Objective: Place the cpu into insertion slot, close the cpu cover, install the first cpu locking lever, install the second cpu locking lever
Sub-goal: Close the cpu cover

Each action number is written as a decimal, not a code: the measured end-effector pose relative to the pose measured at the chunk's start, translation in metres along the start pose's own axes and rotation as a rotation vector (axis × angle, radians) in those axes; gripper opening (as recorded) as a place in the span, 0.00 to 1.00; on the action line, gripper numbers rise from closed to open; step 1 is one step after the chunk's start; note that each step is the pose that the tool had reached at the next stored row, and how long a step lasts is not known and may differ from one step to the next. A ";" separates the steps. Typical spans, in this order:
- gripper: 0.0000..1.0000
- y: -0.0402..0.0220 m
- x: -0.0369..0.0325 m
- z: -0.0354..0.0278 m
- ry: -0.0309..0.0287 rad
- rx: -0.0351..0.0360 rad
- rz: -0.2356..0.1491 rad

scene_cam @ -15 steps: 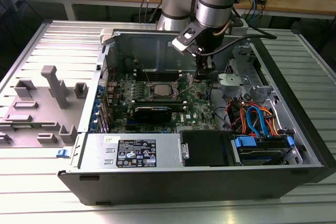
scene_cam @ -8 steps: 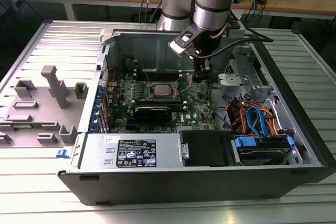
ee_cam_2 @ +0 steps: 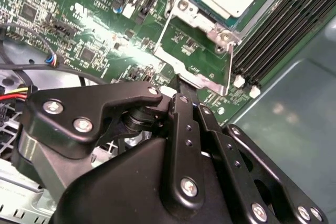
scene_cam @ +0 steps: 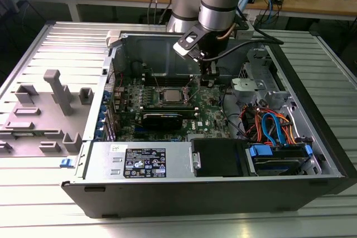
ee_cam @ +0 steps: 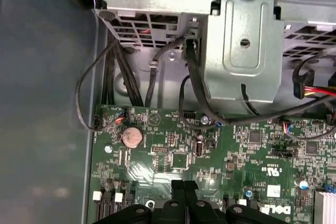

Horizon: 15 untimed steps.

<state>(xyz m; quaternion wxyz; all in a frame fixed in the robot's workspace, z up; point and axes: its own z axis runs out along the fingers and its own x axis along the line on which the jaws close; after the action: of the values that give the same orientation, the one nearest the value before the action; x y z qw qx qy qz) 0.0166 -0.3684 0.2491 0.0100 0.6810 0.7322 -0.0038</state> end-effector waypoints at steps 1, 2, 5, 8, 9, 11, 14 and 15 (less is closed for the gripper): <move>0.11 -0.0034 0.0002 -0.0001 0.0002 0.0001 0.000; 0.11 -0.0068 0.0004 -0.0002 0.0003 0.0001 0.000; 0.11 -0.0120 0.0008 -0.0002 0.0009 0.0000 0.000; 0.11 -0.0130 0.0009 -0.0002 0.0011 0.0000 0.000; 0.11 -0.0132 0.0009 -0.0003 0.0011 0.0000 0.000; 0.11 -0.0133 0.0009 -0.0002 0.0011 0.0000 0.000; 0.11 -0.0142 0.0010 -0.0002 0.0011 0.0000 0.000; 0.11 -0.0145 0.0010 -0.0003 0.0011 0.0000 0.000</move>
<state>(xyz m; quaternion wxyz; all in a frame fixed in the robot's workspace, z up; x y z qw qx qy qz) 0.0021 -0.3684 0.2492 0.0096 0.6810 0.7322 -0.0035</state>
